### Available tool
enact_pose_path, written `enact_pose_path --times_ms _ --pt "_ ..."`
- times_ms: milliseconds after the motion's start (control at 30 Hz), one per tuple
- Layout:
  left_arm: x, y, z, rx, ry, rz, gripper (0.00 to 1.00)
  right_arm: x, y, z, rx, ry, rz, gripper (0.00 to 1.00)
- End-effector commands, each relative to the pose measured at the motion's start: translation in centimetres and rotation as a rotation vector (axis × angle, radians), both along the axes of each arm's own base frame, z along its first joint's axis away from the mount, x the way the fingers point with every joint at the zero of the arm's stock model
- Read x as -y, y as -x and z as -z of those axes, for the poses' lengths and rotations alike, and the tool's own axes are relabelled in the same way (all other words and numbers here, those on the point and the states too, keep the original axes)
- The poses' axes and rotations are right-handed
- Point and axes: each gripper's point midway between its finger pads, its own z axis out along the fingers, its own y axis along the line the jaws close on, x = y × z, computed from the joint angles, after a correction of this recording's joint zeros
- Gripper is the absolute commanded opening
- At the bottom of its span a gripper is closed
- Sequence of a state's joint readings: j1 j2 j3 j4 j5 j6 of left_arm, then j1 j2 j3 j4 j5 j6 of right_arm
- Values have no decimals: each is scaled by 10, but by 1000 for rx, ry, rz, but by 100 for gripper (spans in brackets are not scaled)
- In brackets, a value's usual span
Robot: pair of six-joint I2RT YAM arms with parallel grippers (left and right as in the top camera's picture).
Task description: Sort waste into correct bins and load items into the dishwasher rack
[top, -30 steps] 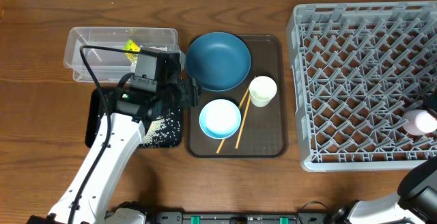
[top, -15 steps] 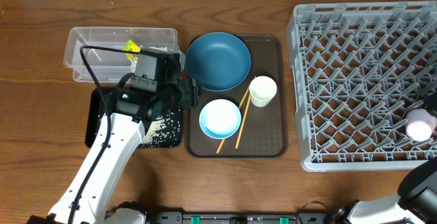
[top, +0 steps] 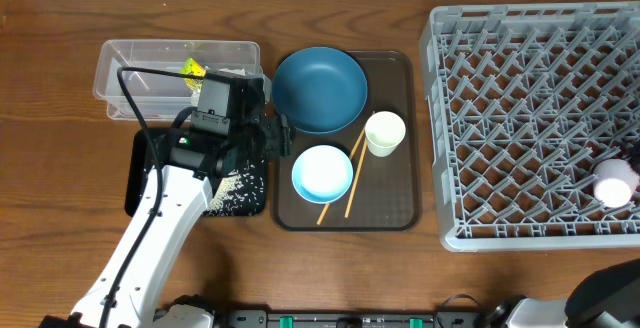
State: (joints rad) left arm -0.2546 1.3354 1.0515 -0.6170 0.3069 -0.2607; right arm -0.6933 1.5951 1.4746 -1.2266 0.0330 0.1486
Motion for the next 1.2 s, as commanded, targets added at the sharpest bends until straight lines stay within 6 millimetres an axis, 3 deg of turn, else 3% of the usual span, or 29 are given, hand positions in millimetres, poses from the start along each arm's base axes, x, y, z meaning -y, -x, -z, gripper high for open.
enact_pose_path --times_ms 0,167,467,633,833,1167 --pt "-1 -4 -1 8 -14 0 67 -7 7 24 -44 -46 4 16" --pt "-1 -4 -1 8 -14 0 66 -10 14 49 -69 -59 18 16" --pt "-1 -3 -1 7 -14 0 66 15 2 67 -11 58 93 13" --pt "-1 -4 -1 8 -14 0 66 37 -18 55 83 144 105 15" --pt "-2 -2 0 -1 -16 0 66 52 -23 39 126 180 127 18" --pt "-1 -2 0 1 -16 1 67 49 -20 35 131 139 130 22"
